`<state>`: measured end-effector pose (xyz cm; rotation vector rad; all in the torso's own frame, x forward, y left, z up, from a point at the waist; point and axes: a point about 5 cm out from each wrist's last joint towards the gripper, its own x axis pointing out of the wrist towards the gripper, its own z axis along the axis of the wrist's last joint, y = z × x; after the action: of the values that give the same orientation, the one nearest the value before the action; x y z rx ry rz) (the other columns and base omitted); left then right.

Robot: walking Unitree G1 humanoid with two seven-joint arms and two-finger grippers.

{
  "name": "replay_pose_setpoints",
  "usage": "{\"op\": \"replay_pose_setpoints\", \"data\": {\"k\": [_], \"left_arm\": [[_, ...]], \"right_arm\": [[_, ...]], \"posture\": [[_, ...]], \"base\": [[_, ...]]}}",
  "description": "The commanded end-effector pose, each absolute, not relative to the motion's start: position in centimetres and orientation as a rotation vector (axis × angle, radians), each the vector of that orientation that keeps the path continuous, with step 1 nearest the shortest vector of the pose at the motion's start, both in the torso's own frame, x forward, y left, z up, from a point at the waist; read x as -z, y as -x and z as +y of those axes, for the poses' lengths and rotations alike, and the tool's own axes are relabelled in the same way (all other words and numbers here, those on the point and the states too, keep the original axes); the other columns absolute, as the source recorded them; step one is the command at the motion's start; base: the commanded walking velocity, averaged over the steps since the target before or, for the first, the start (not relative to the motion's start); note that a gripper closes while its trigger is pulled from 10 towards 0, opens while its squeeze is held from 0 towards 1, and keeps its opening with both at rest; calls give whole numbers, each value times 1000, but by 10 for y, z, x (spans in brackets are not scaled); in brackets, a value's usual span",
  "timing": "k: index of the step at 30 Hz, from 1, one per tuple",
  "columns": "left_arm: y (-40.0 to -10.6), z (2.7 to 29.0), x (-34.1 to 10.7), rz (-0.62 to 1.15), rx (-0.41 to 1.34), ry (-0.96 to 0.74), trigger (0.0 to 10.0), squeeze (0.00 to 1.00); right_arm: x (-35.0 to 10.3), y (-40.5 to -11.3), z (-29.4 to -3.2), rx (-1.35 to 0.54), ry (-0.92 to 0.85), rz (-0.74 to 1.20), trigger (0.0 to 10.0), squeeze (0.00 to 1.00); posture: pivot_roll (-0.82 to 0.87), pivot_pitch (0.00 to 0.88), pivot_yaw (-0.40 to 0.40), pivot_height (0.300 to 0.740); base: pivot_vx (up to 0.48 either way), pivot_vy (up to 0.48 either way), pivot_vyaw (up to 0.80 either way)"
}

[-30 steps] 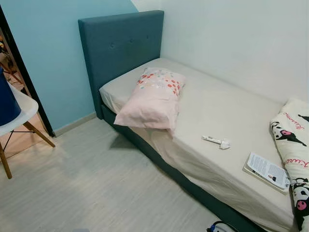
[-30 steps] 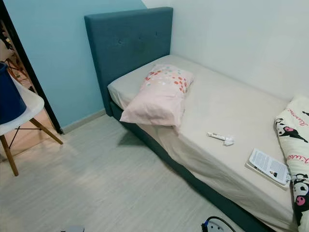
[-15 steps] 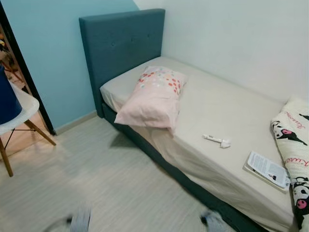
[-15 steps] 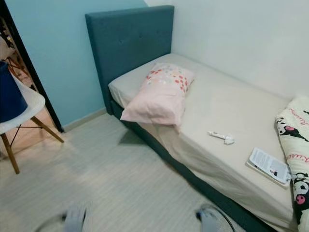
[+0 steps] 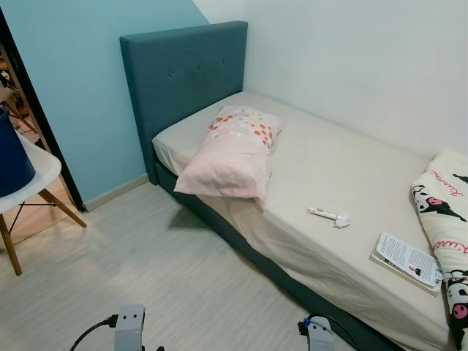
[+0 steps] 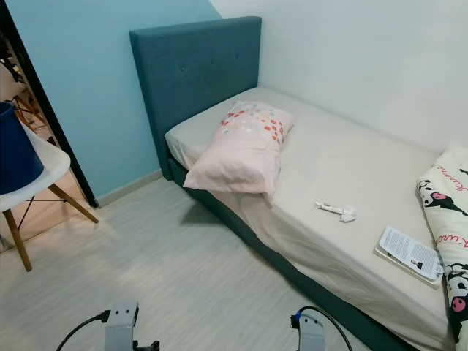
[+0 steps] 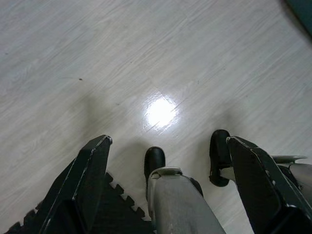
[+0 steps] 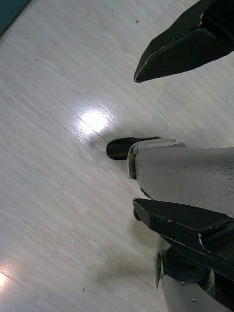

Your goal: Clean up the room

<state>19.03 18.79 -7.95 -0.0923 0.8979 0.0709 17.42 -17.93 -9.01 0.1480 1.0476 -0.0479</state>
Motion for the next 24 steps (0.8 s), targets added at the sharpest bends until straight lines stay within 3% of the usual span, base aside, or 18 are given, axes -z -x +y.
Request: {"op": "replay_pose_setpoints", "data": {"k": [1,24], "left_arm": [[-190,187,80,899,-69,109,10000,0],[-192,190,78,885,-77,54,10000,0]], "right_arm": [[90,-175,-179,53,-153,1039,10000,0],[87,-180,-182,33,-135,1008,10000,0]], "posture": [[-32,0,-52,740],[-39,0,-47,740]], "base": [[0,0,0],[0,0,0]]}}
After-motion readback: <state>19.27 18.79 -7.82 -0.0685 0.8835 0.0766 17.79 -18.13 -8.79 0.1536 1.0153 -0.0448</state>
